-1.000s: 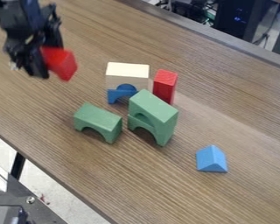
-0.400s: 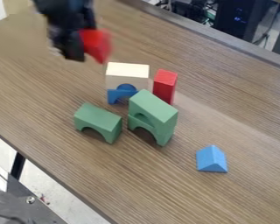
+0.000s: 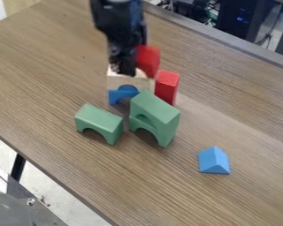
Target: Put the red thing on the top of whitr thing
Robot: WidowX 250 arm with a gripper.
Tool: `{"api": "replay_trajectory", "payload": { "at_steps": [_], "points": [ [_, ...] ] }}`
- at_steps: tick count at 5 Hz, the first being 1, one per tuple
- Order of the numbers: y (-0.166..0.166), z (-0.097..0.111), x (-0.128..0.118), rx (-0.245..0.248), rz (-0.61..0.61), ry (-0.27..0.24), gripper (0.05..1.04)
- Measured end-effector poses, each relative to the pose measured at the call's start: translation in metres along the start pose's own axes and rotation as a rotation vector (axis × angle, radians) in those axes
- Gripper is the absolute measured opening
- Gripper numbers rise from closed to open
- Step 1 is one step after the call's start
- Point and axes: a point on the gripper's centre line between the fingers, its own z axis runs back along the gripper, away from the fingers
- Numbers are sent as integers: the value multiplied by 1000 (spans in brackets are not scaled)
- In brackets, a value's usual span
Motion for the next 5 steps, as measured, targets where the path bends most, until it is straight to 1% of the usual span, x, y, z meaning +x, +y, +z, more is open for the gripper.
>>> {"api": "replay_trajectory", "payload": {
  "at_steps": [1,2,3,4,5],
  "points": [
    [-7,-5,-3,30,39,6,598],
    [-11,-11,1,49,115,-20,598],
    [-14,-11,3,69,168,-42,598],
    [-13,-10,7,90,190,-47,598],
    [-15,-8,10,90,199,-48,598]
  ]
}}
